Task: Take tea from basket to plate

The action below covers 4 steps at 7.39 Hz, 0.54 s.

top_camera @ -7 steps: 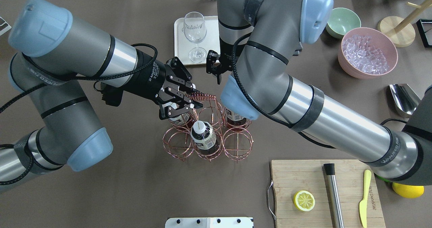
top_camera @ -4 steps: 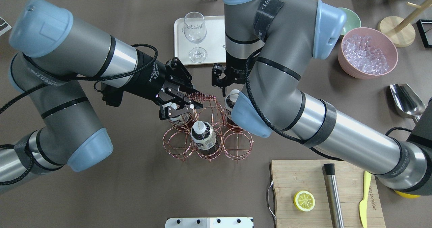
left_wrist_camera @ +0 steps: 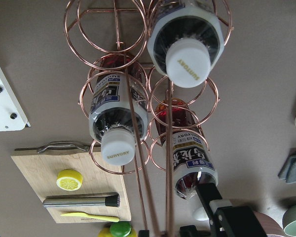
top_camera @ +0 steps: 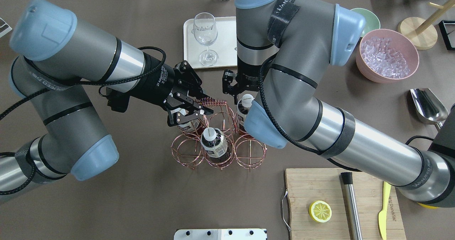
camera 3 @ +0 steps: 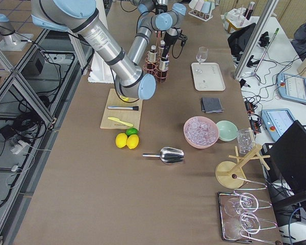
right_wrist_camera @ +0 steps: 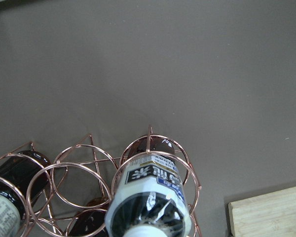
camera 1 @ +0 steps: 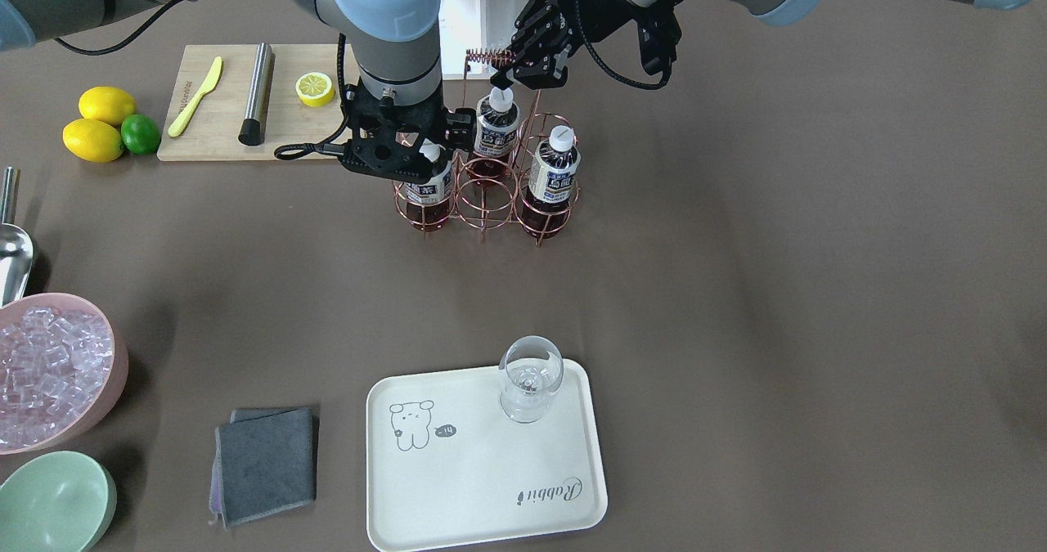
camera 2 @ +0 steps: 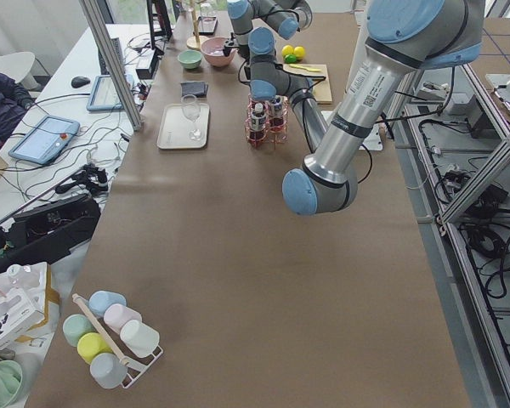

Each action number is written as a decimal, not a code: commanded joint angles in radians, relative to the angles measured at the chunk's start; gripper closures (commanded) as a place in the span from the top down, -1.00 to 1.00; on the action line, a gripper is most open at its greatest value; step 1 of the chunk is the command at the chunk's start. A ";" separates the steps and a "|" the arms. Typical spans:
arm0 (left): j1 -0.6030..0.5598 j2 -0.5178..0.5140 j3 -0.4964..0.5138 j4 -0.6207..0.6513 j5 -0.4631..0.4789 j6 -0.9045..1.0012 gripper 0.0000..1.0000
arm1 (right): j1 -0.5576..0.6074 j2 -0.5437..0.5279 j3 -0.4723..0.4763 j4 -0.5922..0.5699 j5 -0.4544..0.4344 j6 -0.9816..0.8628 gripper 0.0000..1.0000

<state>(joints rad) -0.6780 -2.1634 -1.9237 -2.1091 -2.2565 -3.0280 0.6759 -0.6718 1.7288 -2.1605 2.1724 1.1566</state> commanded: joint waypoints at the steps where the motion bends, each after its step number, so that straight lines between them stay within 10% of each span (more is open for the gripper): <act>1: -0.002 0.002 0.002 -0.002 0.002 0.004 -1.00 | -0.001 0.001 -0.008 0.007 0.000 0.000 0.73; 4: -0.008 0.013 0.000 -0.029 0.002 0.001 -1.00 | -0.001 0.011 -0.008 0.007 -0.002 0.002 0.32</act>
<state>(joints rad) -0.6800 -2.1553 -1.9213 -2.1251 -2.2540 -3.0227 0.6750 -0.6675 1.7205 -2.1539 2.1720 1.1567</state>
